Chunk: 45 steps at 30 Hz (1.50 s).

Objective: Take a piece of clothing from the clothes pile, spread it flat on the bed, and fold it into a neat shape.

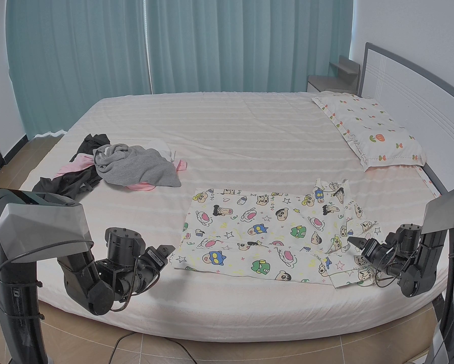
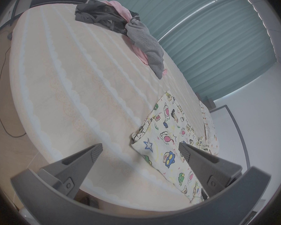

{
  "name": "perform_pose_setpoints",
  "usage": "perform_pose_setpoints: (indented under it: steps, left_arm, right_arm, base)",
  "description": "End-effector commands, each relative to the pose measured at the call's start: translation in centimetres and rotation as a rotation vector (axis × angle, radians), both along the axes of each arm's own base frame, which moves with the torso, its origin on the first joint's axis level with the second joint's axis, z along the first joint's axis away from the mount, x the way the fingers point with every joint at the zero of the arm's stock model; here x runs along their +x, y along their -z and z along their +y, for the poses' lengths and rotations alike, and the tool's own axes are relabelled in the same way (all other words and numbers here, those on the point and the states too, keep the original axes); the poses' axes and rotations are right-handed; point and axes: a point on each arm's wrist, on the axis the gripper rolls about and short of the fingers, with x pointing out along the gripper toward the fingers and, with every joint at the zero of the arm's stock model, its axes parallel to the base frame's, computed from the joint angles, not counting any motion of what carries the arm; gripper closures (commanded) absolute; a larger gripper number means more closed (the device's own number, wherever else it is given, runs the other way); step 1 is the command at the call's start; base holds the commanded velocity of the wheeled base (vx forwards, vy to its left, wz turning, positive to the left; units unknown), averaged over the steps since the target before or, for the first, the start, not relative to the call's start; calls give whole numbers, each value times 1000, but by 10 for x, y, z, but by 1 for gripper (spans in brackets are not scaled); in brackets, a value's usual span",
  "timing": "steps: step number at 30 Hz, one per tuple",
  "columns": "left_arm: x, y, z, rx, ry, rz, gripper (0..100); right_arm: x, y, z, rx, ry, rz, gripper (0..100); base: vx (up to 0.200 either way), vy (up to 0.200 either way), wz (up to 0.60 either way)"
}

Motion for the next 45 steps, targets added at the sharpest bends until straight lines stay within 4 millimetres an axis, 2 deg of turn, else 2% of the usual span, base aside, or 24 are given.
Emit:
perform_pose_setpoints:
  steps: [1,4,18,30,36,45]
  left_arm:
    - [-3,-5,0,15,20,-24,0]
    - [-5,-13,1,1,10,-45,0]
    - [-6,-12,2,5,-4,-46,0]
    - [-8,-10,1,12,0,-40,0]
    - [-11,-10,-6,7,28,-54,0]
    - [-10,-9,-7,5,25,-59,0]
  right_arm:
    - [-1,-29,-5,61,46,-84,0]
    - [-2,-38,-8,93,67,-103,0]
    - [-1,-29,-9,94,75,-80,0]
    - [-1,-30,-9,94,74,-78,0]
    - [-2,-29,-8,93,72,-77,0]
    - [-1,-30,-8,93,71,-80,0]
  base:
    - [0,0,0]
    - [0,0,0]
    - [43,0,0]
    - [200,0,0]
    - [0,0,0]
    - [0,0,0]
